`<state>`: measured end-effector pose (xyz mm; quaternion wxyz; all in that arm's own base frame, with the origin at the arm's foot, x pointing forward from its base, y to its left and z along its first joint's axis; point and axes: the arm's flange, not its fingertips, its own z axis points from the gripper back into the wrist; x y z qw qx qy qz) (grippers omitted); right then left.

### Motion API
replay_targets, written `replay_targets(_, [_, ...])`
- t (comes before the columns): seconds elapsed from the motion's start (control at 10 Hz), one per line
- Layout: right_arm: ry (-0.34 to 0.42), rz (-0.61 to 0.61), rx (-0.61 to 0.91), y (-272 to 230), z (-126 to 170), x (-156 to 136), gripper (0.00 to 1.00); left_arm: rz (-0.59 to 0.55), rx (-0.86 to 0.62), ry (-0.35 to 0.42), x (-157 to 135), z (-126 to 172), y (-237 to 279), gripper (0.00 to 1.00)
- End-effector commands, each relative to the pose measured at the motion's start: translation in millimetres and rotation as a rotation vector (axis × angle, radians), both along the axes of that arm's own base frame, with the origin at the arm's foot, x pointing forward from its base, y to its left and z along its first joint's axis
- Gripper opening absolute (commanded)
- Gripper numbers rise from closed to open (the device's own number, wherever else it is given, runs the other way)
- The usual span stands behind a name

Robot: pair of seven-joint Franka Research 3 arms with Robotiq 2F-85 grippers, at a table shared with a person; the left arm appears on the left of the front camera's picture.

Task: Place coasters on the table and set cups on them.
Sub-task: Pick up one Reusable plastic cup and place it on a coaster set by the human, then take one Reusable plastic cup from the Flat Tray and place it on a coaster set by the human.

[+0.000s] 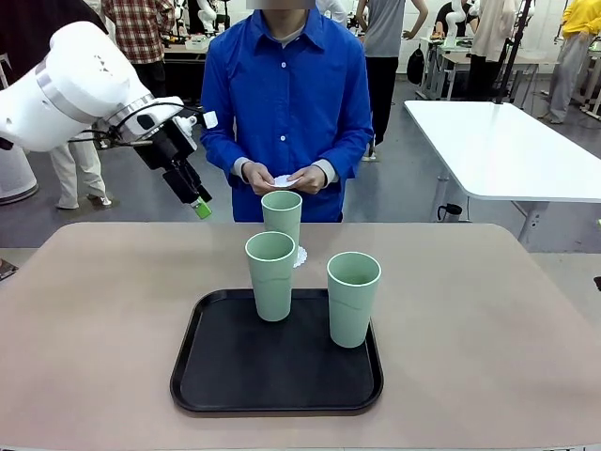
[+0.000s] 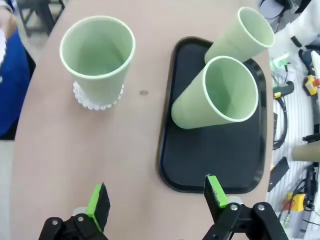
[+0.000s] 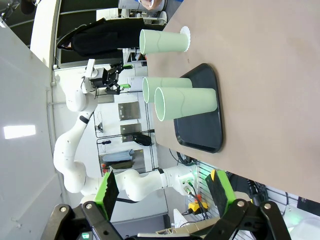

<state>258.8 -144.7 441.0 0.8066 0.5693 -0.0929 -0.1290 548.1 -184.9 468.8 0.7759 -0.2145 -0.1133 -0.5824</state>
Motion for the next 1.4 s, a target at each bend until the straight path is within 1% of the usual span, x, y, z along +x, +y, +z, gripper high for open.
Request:
replay_targets(0.0, [-0.009, -0.003, 0.016, -1, 1, 1, 1.0, 0.027, 0.079, 0.043, -16, 10, -14, 1.0])
replay_targets(0.1, [-0.009, -0.003, 0.016, -1, 1, 1, 1.0, 0.04, 0.113, 0.028, -22, 14, -21, 1.0])
replay_targets(0.2, [-0.009, -0.003, 0.016, -1, 1, 1, 1.0, 0.077, 0.169, -0.013, -28, 13, -27, 1.0])
replay_targets(0.3, [-0.009, -0.003, 0.016, -1, 1, 1, 1.0, 0.088, 0.207, -0.029, -31, 12, -30, 1.0])
replay_targets(0.4, [-0.009, -0.003, 0.016, -1, 1, 1, 1.0, 0.041, 0.104, 0.02, -20, 15, -24, 1.0])
replay_targets(1.0, [-0.009, -0.003, 0.016, -1, 1, 1, 1.0, 0.041, 0.104, 0.02, -20, 15, -24, 1.0])
replay_targets(1.1, [-0.009, -0.003, 0.016, -1, 1, 1, 1.0, 0.059, 0.129, 0.015, -21, 14, -27, 1.0])
replay_targets(1.2, [-0.009, -0.003, 0.016, -1, 1, 1, 1.0, 0.183, 0.214, 0.028, -45, 7, -25, 1.0])
replay_targets(1.3, [-0.009, -0.003, 0.016, -1, 1, 1, 1.0, 0.264, 0.252, 0.045, -68, 3, -17, 1.0])
